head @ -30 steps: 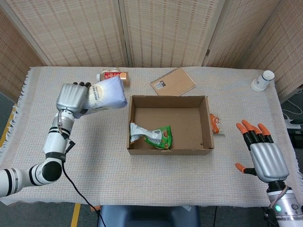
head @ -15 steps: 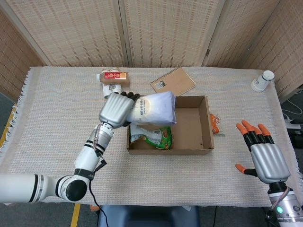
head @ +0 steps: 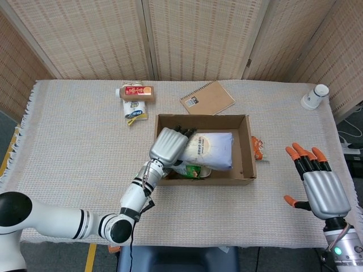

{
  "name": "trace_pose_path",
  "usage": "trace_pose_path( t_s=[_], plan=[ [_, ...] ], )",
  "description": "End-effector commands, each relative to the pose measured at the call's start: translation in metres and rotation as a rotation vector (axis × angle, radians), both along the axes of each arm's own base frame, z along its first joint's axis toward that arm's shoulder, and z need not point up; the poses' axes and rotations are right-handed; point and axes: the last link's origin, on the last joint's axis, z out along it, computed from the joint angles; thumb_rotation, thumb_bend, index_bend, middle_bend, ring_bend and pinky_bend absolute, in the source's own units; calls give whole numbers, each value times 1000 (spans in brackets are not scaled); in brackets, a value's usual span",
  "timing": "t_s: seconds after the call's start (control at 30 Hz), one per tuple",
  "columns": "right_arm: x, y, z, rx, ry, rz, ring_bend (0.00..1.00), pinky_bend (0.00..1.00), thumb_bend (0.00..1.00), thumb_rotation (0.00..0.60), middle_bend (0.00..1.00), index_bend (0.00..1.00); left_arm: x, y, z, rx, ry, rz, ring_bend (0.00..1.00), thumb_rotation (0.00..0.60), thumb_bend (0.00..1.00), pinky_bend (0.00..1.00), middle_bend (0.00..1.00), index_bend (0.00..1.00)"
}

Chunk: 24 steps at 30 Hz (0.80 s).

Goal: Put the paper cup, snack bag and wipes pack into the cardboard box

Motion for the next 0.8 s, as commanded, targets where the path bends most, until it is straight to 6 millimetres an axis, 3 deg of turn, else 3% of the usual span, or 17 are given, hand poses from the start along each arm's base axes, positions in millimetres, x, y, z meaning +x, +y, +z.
trace_pose_path(
  t_s=[0.03, 0.53, 0.8],
  plan=[
    [0, -1, 0, 2, 0, -2, 0, 0, 76, 600, 0, 38, 2, 5, 2, 12, -15, -7, 0, 600, 154, 82, 0, 0],
    [0, 0, -4, 13, 7, -1, 0, 0, 76, 600, 0, 38, -13, 15, 29, 67, -39, 19, 0, 600, 152, 65, 0, 0],
    [2, 0, -4, 14, -2, 10, 0, 0, 77, 600, 0, 39, -70, 17, 92, 269, 51, 74, 0, 600, 242, 68, 0, 0]
  ],
)
